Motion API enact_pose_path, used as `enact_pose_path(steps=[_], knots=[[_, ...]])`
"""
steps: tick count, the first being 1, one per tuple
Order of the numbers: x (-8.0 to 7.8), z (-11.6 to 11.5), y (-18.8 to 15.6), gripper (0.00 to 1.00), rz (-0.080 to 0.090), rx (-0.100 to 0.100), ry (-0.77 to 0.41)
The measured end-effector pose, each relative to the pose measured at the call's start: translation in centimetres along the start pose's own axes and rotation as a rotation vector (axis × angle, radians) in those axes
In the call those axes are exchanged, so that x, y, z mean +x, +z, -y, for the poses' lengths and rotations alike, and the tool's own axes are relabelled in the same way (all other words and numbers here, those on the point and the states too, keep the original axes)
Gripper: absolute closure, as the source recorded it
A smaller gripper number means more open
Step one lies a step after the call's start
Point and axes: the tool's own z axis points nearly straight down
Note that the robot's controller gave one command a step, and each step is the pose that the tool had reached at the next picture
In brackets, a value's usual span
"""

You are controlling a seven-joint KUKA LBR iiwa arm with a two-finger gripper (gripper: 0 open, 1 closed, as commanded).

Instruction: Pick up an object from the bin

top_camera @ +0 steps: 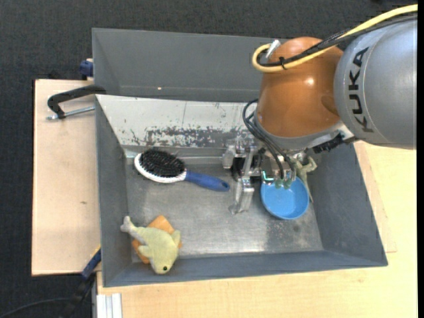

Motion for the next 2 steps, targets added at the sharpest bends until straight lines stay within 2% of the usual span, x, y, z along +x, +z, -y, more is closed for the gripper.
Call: enact_pose_path(steps=[1, 2], knots=[[-6.6, -2.3, 9.7, 0.0, 0.011, -0.001, -0.074], [-6.8, -3.3, 14.7, 0.0, 0.003, -0.001, 0.03]])
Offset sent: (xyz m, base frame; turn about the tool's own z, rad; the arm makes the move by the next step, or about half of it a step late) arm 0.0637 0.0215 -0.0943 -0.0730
